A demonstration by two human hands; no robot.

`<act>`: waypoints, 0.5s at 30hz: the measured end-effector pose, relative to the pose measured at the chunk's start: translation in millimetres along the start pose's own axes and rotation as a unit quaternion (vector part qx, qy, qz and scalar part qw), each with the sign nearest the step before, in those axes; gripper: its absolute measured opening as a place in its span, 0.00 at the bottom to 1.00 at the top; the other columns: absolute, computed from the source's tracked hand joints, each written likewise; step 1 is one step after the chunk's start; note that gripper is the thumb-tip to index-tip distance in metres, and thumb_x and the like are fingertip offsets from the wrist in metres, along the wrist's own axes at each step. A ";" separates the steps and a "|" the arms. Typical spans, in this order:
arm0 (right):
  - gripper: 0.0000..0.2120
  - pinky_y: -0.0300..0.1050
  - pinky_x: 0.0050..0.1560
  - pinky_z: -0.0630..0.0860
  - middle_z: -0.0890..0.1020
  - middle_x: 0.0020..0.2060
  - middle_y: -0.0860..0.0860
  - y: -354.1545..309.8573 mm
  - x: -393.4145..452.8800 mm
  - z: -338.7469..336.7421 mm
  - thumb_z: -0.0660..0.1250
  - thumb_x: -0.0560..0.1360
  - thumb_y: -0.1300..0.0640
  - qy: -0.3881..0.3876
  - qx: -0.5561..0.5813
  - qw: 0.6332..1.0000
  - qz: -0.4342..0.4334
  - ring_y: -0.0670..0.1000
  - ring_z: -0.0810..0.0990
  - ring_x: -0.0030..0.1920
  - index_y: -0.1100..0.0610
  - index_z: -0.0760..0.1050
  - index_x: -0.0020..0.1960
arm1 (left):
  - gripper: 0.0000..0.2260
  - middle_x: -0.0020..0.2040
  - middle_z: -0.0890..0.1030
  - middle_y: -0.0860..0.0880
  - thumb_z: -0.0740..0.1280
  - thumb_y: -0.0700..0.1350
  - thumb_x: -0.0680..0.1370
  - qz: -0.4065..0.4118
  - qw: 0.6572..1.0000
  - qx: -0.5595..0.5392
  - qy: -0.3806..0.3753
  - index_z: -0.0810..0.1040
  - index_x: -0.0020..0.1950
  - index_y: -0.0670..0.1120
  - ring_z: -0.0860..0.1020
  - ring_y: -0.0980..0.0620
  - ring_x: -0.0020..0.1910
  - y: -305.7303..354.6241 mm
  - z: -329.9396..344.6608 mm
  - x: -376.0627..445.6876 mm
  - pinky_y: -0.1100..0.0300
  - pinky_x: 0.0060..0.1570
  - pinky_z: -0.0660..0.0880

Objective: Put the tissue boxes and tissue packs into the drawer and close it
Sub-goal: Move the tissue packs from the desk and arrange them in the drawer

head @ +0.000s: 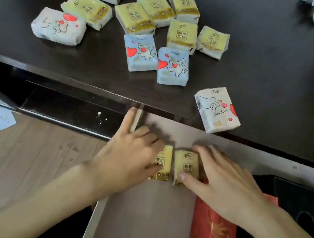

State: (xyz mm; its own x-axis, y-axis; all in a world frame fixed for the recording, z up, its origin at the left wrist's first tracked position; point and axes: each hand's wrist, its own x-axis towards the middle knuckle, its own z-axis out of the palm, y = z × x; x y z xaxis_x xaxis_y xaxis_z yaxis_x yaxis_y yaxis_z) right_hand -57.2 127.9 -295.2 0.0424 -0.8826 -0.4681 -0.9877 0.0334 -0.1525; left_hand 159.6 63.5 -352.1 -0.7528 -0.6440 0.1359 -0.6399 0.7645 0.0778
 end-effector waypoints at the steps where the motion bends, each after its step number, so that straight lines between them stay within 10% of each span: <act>1: 0.37 0.50 0.61 0.73 0.68 0.68 0.39 2.3 0.1 1.0 0.52 0.70 0.23 -0.008 0.006 1.000 -0.016 0.47 0.72 0.68 0.40 0.58 0.72 | 0.21 0.44 0.83 0.48 0.71 0.60 0.70 0.004 1.000 0.013 0.010 0.83 0.54 0.46 0.80 0.45 0.49 -0.7 1.1 0.8 0.30 0.70 0.56; 7: 0.50 0.45 0.58 0.68 0.66 0.69 0.35 14.0 2.2 17.5 0.67 0.61 0.24 0.033 -0.004 0.994 -0.106 0.43 0.68 0.69 0.39 0.54 0.77 | 0.33 0.54 0.82 0.53 0.52 0.71 0.71 0.004 0.996 0.077 -0.042 0.78 0.63 0.51 0.79 0.49 0.57 5.5 -0.7 0.4 0.51 0.72 0.55; 15: 0.50 0.49 0.65 0.75 0.73 0.71 0.53 10.1 16.8 20.1 0.80 0.60 0.49 0.032 -0.021 0.995 -0.089 0.54 0.74 0.68 0.53 0.64 0.78 | 0.29 0.55 0.83 0.53 0.69 0.68 0.67 -0.023 0.984 0.100 -0.147 0.76 0.62 0.53 0.79 0.50 0.55 27.2 -15.2 1.7 0.52 0.64 0.63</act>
State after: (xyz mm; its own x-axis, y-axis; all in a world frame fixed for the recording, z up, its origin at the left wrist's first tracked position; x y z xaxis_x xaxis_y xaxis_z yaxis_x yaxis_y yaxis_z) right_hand -63.4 122.8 -322.1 0.2082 -0.9008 -0.3810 -0.9711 -0.1439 -0.1904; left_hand 143.2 83.6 -334.7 -0.7164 -0.6800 -0.1563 -0.6691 0.7330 -0.1223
